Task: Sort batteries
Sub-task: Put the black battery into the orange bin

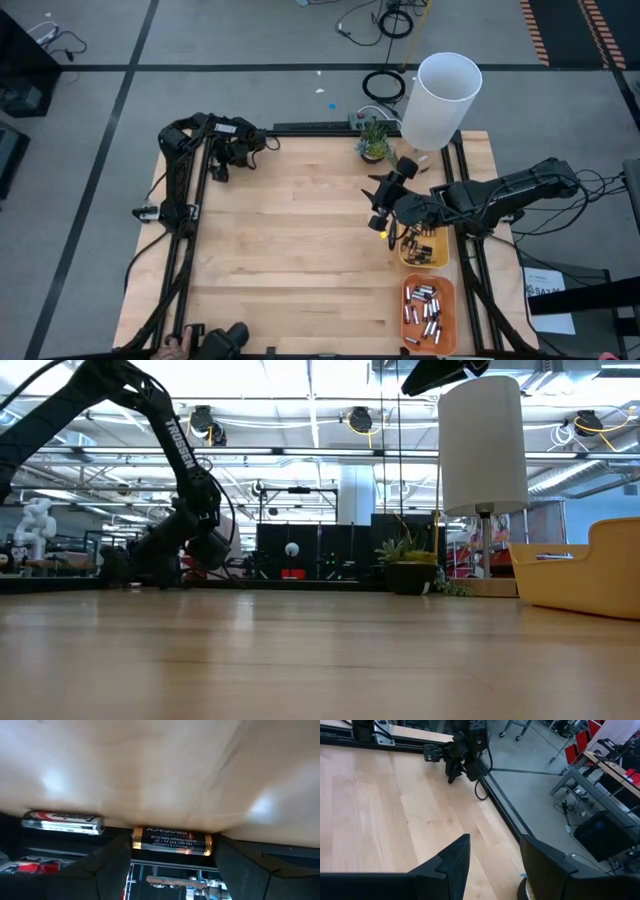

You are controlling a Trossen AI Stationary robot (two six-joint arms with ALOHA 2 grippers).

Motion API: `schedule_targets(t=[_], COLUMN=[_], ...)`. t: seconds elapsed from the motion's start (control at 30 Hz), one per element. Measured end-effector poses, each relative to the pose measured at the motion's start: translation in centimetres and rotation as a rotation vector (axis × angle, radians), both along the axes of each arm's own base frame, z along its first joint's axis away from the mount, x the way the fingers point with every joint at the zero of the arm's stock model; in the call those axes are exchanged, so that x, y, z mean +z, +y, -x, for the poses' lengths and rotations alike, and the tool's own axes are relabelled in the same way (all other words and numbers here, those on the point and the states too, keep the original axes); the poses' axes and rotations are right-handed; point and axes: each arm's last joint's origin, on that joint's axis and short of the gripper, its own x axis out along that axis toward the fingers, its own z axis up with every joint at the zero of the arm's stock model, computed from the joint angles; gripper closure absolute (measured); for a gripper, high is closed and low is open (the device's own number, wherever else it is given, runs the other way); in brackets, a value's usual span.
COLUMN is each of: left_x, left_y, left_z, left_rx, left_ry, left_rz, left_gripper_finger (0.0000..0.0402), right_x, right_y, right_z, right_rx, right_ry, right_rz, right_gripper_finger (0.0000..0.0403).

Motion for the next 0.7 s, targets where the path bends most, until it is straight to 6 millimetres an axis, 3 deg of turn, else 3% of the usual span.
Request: schedule_targets(t=[0.33, 0.53, 0.7], left_x=[0.1, 0.2, 1.9], left_y=[-0.4, -0.6, -1.2], left_z=[-0.1, -0.3, -0.8], left_rx=[0.002, 0.020, 0.052], left_ry=[0.008, 0.004, -0.078], left_rz=[0.031, 0.009, -0.013], left_gripper_finger=[0.0176, 0.0178, 0.0178], right_x=[0.0, 0.2, 0.4], right_y=[0.0, 0.1, 0.1], right_z=[-0.1, -0.2, -0.3], right_rx=[0.012, 0.014, 0.009], right_ry=[-0.008, -0.034, -0.060], right_rz=[-0.014, -0.022, -0.038], right_gripper_finger=[0.0236, 0.0236, 0.0236])
